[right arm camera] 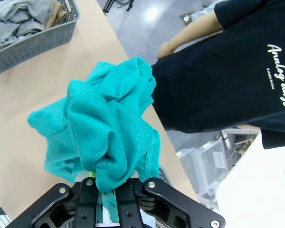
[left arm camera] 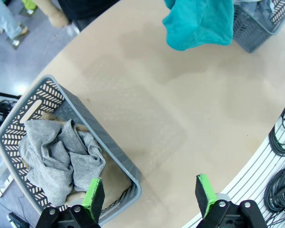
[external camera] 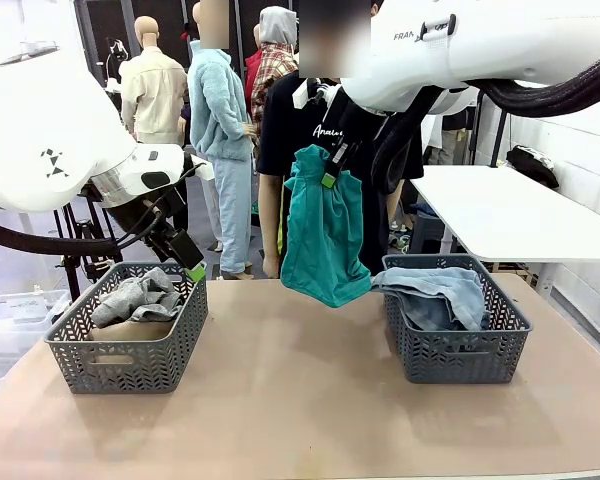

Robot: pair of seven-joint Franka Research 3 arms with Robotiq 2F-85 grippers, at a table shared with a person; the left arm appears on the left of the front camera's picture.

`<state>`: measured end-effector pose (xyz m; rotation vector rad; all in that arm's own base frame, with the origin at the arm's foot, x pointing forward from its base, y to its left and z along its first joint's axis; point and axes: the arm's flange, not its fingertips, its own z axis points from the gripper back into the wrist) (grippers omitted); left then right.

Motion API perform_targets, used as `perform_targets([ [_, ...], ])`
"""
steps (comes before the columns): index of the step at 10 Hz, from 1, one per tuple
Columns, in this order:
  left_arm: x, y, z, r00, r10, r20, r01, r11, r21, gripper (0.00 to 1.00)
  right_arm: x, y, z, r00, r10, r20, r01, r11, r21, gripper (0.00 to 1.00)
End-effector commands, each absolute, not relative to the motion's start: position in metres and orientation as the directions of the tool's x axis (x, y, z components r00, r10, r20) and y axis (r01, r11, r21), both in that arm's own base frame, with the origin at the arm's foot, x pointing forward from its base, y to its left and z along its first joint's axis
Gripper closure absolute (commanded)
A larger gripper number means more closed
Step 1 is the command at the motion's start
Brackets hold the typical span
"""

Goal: Sort the tops and bottoms.
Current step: Sort the clothes according to human instructions.

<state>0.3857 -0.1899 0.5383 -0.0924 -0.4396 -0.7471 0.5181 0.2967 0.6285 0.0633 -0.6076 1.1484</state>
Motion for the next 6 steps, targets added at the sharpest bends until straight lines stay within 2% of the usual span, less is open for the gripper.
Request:
perform_targets([
  [1, 0.3867, -0.1876, 0.5380, 0.647, -0.638, 0.418, 0.678, 0.732, 0.066, 0.00, 0.5200, 0.2975, 0.6305, 0.270, 0.834, 0.482, -0.869, 0.427, -0.251, 1.00],
  [6, 0.3867, -0.1876, 0.5380, 0.647, -0.638, 0.418, 0.678, 0.732, 0.066, 0.00, 0.5200, 0.2975, 0.6305, 0.270, 0.834, 0.482, -0.869, 0.427, -0.251, 1.00],
])
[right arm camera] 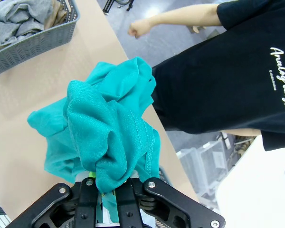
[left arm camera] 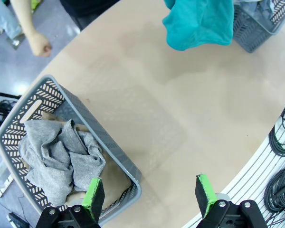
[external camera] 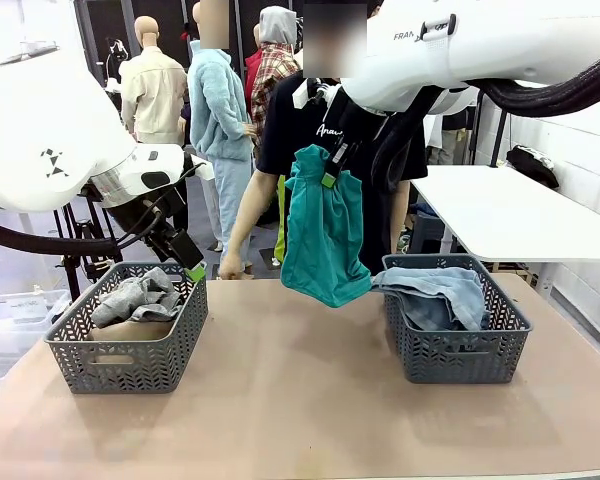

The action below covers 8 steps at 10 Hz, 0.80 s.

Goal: Sort the tops and bottoms.
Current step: Sort the clothes according to human instructions.

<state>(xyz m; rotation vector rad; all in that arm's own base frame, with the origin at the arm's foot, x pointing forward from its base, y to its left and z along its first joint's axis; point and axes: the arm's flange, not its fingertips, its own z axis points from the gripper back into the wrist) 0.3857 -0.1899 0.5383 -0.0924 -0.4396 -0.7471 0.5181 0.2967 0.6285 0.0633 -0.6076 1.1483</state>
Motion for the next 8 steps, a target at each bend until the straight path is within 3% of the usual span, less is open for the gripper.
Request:
perform_targets([
  [1, 0.3867, -0.1876, 0.5380, 0.647, -0.638, 0.418, 0.678, 0.732, 0.066, 0.00, 0.5200, 0.2975, 0.6305, 0.270, 0.834, 0.482, -0.869, 0.427, -0.251, 1.00],
  [8, 0.3867, -0.1876, 0.5380, 0.647, -0.638, 0.418, 0.678, 0.732, 0.066, 0.00, 0.5200, 0.2975, 0.6305, 0.270, 0.834, 0.482, -0.869, 0.427, -0.251, 1.00],
])
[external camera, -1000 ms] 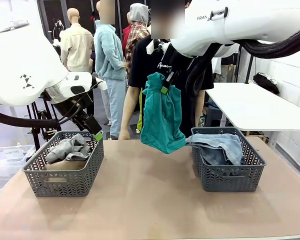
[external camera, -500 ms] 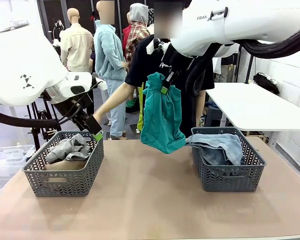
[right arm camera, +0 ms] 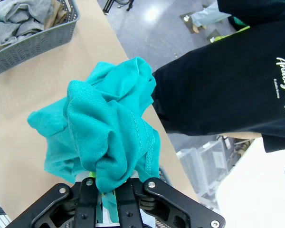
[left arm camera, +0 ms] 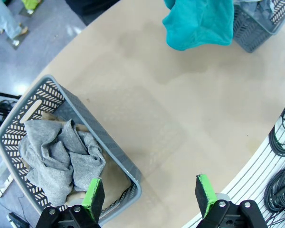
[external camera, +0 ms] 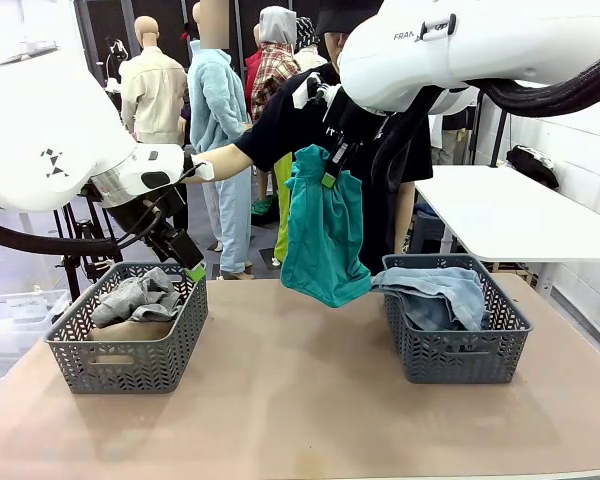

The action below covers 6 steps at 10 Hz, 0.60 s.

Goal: Sort the tops and bottoms.
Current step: Sort the clothes according to human instructions.

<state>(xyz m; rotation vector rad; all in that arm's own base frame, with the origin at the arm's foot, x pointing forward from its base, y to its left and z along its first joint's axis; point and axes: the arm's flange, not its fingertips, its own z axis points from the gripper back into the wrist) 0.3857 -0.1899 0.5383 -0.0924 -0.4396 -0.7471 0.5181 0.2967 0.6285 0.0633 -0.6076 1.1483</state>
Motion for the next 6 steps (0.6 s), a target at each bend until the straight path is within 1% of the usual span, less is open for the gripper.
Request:
perform_targets([
  [1, 0.3867, -0.1876, 0.5380, 0.647, -0.638, 0.418, 0.678, 0.732, 0.066, 0.00, 0.5200, 0.2975, 0.6305, 0.270, 0.834, 0.482, -0.869, 0.427, -0.251, 1.00],
  [6, 0.3867, -0.1876, 0.5380, 0.647, -0.638, 0.418, 0.678, 0.732, 0.066, 0.00, 0.5200, 0.2975, 0.6305, 0.270, 0.834, 0.482, -0.869, 0.427, -0.251, 1.00],
])
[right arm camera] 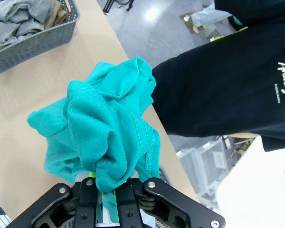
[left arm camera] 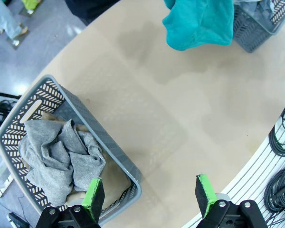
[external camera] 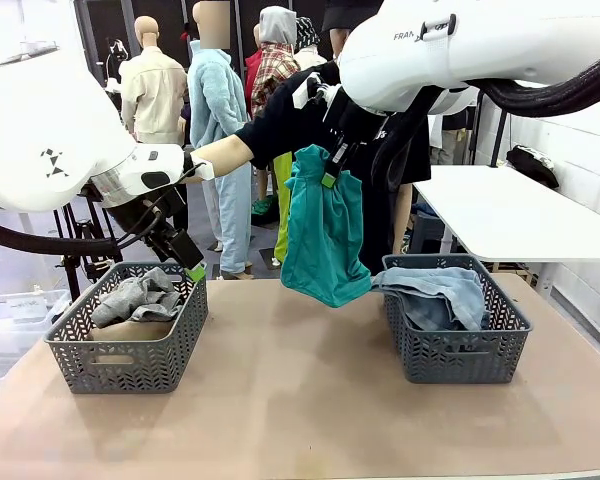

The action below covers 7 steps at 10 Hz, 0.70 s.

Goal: Sort the tops and bottoms.
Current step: Sort the clothes according to human instructions.

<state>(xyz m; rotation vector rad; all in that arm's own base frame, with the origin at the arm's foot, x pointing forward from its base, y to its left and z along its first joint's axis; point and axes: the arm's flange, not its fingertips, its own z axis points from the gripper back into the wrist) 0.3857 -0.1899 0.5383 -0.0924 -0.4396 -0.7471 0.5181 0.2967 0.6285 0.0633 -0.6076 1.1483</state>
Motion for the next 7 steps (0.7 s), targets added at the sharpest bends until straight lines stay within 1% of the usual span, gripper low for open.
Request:
perform_targets([
  [1, 0.387, -0.188, 0.538, 0.647, -0.638, 0.418, 0.678, 0.732, 0.066, 0.00, 0.520, 0.298, 0.631, 0.270, 0.834, 0.482, -0.869, 0.427, -0.251, 1.00],
  [6, 0.386, -0.190, 0.538, 0.648, -0.637, 0.418, 0.675, 0.734, 0.073, 0.00, 0.520, 0.298, 0.631, 0.270, 0.834, 0.482, -0.869, 0.427, -0.251, 1.00],
  [7, 0.382, -0.170, 0.553, 0.637, -0.648, 0.419, 0.674, 0.731, 0.105, 0.00, 0.520, 0.298, 0.631, 0.270, 0.834, 0.482, -0.869, 0.427, -0.251, 1.00],
])
